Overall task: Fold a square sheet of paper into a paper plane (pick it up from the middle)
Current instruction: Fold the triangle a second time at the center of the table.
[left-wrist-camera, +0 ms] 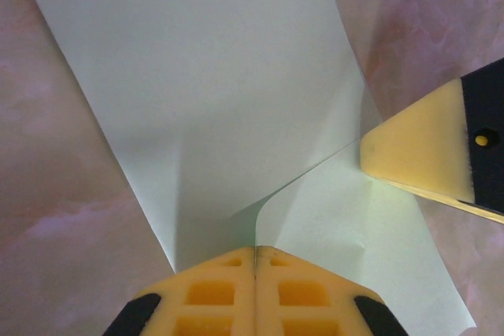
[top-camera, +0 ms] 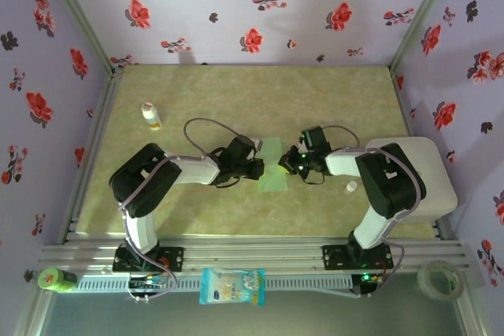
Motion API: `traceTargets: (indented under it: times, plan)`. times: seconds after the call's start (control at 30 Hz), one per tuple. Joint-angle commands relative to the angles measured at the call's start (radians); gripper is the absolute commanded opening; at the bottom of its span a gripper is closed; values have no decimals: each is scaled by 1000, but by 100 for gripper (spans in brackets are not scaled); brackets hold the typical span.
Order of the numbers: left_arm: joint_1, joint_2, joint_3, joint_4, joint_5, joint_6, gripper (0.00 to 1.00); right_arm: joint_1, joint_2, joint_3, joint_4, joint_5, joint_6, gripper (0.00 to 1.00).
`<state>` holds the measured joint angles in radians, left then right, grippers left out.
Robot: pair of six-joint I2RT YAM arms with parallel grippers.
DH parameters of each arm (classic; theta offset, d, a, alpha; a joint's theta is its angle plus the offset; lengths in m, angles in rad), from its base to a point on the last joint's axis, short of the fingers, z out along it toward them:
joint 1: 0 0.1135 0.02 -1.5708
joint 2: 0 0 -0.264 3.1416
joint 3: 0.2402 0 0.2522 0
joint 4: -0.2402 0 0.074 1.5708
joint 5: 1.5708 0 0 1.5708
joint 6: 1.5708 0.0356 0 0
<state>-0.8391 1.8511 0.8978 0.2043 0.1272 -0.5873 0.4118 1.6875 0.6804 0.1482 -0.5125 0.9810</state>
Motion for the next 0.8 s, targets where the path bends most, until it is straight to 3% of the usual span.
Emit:
traceTargets:
  times: [0.0,0.13,0.3,0.47,0.77]
  plan:
    - [15,46,-2,-144,-23,38,1,-2,-60,-8,36,11,40,2]
    - [15,43,-9,-125,-15,32,1,14,-94,2,16,-12,31,2]
    - [15,36,-1,-149,-15,41,1,76,-82,28,-148,77,-80,2]
    - [15,43,9,-155,-14,49,1,84,-32,2,31,18,26,0]
    - [15,54,10,-174,-8,65,2,104,-13,3,72,-1,60,0]
